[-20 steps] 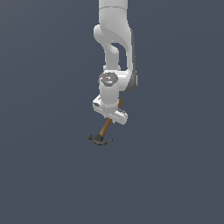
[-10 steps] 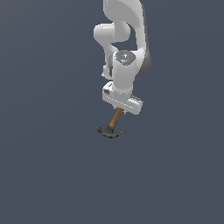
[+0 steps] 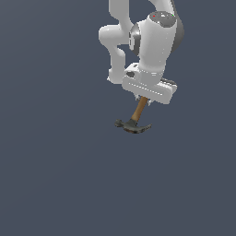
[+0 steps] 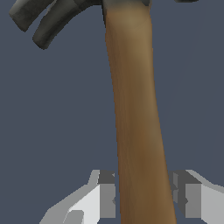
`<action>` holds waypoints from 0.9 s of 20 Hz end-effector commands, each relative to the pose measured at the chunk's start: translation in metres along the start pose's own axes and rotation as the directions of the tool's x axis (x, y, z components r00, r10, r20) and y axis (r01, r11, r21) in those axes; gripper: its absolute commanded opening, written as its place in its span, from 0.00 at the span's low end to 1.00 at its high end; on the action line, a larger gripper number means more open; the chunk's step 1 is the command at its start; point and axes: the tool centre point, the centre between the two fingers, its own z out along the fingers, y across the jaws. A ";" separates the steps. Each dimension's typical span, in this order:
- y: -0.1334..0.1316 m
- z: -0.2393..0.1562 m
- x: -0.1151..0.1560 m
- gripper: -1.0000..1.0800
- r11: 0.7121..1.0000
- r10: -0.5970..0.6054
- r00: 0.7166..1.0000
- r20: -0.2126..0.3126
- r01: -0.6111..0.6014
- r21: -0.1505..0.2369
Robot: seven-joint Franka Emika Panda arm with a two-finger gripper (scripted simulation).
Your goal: Pick up the object and move it to a goal position.
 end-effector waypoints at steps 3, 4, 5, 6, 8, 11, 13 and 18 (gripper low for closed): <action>-0.025 -0.047 -0.015 0.00 1.000 -0.001 1.000 -0.003 0.001 0.002; -0.031 -0.057 -0.018 0.00 1.000 -0.002 1.000 -0.002 0.002 0.002; -0.036 -0.067 -0.021 0.00 1.000 -0.002 1.000 -0.002 0.002 0.002; -0.042 -0.077 -0.024 0.00 1.000 -0.002 1.000 -0.002 0.002 0.003; -0.053 -0.097 -0.030 0.00 1.000 -0.003 1.000 -0.002 0.003 0.003; -0.069 -0.125 -0.039 0.00 1.000 -0.005 1.000 -0.001 0.005 0.004; -0.079 -0.142 -0.044 0.00 1.000 -0.005 1.000 -0.001 0.005 0.005; -0.100 -0.177 -0.054 0.00 1.000 -0.007 1.000 -0.001 0.007 0.006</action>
